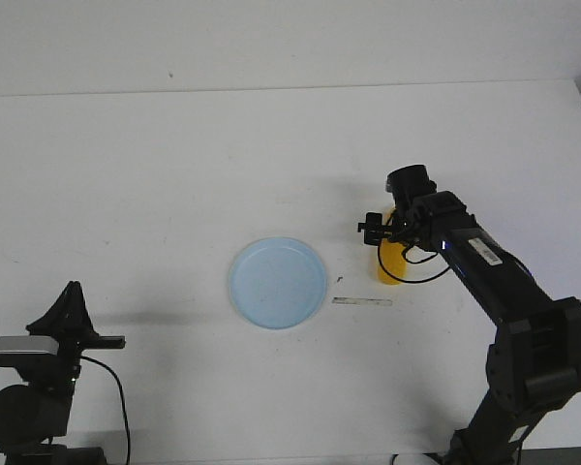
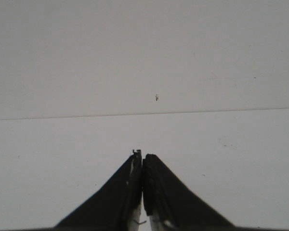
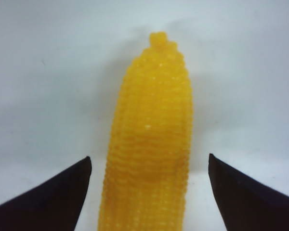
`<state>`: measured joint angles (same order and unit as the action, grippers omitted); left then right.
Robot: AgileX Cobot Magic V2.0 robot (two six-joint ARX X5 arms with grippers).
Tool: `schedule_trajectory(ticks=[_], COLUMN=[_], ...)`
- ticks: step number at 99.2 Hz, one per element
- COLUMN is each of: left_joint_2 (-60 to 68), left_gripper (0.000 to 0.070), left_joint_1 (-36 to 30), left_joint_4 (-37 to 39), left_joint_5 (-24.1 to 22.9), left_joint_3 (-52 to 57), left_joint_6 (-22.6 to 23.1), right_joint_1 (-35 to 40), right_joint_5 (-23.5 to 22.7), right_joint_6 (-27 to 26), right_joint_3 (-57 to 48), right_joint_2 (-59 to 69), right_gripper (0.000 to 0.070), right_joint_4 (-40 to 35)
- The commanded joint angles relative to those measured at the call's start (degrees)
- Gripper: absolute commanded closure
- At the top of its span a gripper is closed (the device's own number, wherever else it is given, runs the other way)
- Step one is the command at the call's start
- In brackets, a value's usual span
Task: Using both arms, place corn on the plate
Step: 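Lower the right gripper and close it around the corn, then carry the corn with the right gripper onto the blue plate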
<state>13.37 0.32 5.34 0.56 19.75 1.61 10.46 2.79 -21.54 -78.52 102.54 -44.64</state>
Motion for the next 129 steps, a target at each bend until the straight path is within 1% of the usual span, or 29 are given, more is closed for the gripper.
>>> schedule_trajectory(ticks=[1, 11, 15, 20, 27, 31, 41, 48, 54, 73, 90, 99, 118, 124, 129], left_joint_2=[-0.1, -0.1, -0.1, -0.1, -0.1, -0.1, -0.1, -0.1, -0.1, -0.1, -0.1, -0.1, -0.1, -0.1, -0.1], left_gripper=[0.0699, 0.0699, 0.0699, 0.0699, 0.0699, 0.0699, 0.0699, 0.0699, 0.0699, 0.0699, 0.0699, 0.0699, 0.0699, 0.0699, 0.0699], left_joint_1=[0.1, 0.1, 0.1, 0.1, 0.1, 0.1, 0.1, 0.0, 0.0, 0.0, 0.1, 0.1, 0.1, 0.0, 0.1], left_joint_4=[0.6, 0.6, 0.6, 0.6, 0.6, 0.6, 0.6, 0.6, 0.6, 0.6, 0.6, 0.6, 0.6, 0.6, 0.6], left_joint_5=[0.0, 0.0, 0.0, 0.0, 0.0, 0.0, 0.0, 0.0, 0.0, 0.0, 0.0, 0.0, 0.0, 0.0, 0.0], left_joint_3=[0.2, 0.2, 0.2, 0.2, 0.2, 0.2, 0.2, 0.2, 0.2, 0.2, 0.2, 0.2, 0.2, 0.2, 0.2], left_joint_6=[0.5, 0.5, 0.5, 0.5, 0.5, 0.5, 0.5, 0.5, 0.5, 0.5, 0.5, 0.5, 0.5, 0.5, 0.5], right_joint_1=[0.3, 0.5, 0.6, 0.9, 0.9, 0.9, 1.2, 1.2, 1.3, 1.4, 2.8, 4.5, 11.0, 13.4, 15.7], right_joint_5=[0.0, -0.5, -0.5, -0.5, -1.2, -1.3, -1.3, -1.3, -1.3, -1.3, -1.7, -4.9, -16.1, -17.9, -18.5], right_joint_6=[-0.9, -0.8, -0.6, -0.1, 0.9, 0.9, 1.0, 1.0, 1.0, 1.0, 1.5, 1.7, 3.7, 3.8, 3.8], right_joint_3=[-1.3, -1.3, -1.2, -1.2, -1.2, -1.2, -1.2, -1.2, -1.2, -1.6, -2.1, -2.1, -2.1, -2.1, -2.1], right_joint_2=[1.7, 2.1, 2.4, 2.7, 3.1, 3.5, 3.7, 3.7, 3.6, 2.6, -0.8, -2.9, -4.2, -4.2, -3.9], right_gripper=[0.0151, 0.0153, 0.0166, 0.0198, 0.0282, 0.0314, 0.0336, 0.0382, 0.0403, 0.0407, 0.0407, 0.0407, 0.0407, 0.0407, 0.0407], right_joint_4=[0.0, -0.3, -0.4, -0.7, -1.3, -1.7, -2.3, -2.0, -2.0, -2.2, -2.3, -2.5, -1.8, -1.5, -0.7])
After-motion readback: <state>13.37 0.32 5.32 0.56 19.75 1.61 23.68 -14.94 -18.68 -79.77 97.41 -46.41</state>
